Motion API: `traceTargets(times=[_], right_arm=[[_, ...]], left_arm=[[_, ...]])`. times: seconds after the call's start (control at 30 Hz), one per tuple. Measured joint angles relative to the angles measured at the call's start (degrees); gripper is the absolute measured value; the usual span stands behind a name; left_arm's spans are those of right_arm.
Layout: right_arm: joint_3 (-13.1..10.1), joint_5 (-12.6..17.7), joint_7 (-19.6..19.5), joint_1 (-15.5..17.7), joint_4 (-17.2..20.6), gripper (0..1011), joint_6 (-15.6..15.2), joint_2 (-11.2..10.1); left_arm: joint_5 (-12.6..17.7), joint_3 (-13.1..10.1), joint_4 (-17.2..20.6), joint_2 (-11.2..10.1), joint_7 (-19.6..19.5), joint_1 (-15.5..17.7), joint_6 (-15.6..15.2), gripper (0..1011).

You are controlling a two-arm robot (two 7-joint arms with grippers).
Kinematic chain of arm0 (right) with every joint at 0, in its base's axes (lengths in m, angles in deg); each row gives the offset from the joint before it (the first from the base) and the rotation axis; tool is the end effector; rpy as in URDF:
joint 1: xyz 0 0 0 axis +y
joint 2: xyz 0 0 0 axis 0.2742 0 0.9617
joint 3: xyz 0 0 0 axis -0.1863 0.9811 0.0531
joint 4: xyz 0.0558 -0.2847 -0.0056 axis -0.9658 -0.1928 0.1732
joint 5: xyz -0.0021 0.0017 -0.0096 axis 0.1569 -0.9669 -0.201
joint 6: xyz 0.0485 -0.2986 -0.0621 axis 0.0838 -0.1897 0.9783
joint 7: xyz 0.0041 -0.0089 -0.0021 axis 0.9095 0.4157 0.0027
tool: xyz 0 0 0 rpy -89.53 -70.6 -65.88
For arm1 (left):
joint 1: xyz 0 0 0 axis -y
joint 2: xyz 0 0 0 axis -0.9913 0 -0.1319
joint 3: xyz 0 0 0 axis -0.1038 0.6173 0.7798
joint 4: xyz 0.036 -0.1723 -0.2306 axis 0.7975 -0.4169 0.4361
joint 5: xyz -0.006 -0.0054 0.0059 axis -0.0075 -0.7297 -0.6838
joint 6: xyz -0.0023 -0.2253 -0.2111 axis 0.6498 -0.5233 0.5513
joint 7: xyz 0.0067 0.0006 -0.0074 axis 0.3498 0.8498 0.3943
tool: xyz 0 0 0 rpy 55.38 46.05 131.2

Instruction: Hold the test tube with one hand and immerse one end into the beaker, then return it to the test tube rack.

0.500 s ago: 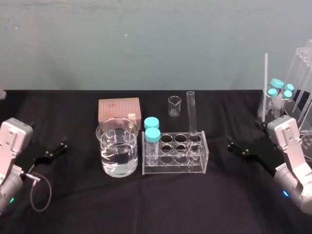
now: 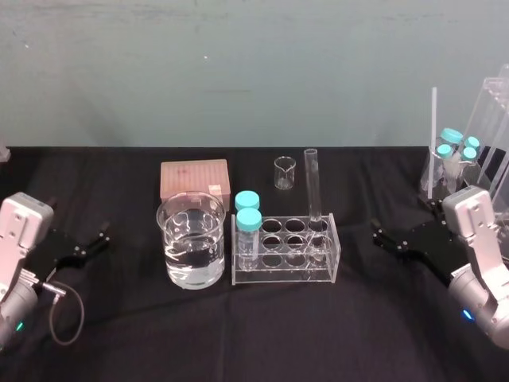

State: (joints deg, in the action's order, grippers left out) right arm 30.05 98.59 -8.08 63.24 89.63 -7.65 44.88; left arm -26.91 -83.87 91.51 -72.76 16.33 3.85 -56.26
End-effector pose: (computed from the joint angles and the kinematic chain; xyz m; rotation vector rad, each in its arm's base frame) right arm 0.3578 -0.0842 -0.3017 -0.2714 -0.2610 -1.2551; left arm 0.3580 0.0826 -0.3023 0.3046 -0.2849 1.2478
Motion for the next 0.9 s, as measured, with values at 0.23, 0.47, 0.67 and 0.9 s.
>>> traceTargets(times=[0.23,0.47,0.67,0.9], right_arm=[[-3.3,6.7,4.0,1.0,0.8,1003,-0.1,2.2],[-5.1,12.6,8.8,1.0,1.5,1003,-2.7,4.4],[-4.0,12.5,12.6,-0.3,1.6,1003,-3.2,5.5],[-2.1,11.0,17.7,-2.9,0.3,1003,-3.4,6.5]], left_arm=[[0.0,0.0,0.0,0.0,0.0,0.0,0.0,1000],[0.0,0.0,0.0,0.0,0.0,0.0,0.0,1000],[0.0,0.0,0.0,0.0,0.0,0.0,0.0,1000],[0.0,0.0,0.0,0.0,0.0,0.0,0.0,1000]])
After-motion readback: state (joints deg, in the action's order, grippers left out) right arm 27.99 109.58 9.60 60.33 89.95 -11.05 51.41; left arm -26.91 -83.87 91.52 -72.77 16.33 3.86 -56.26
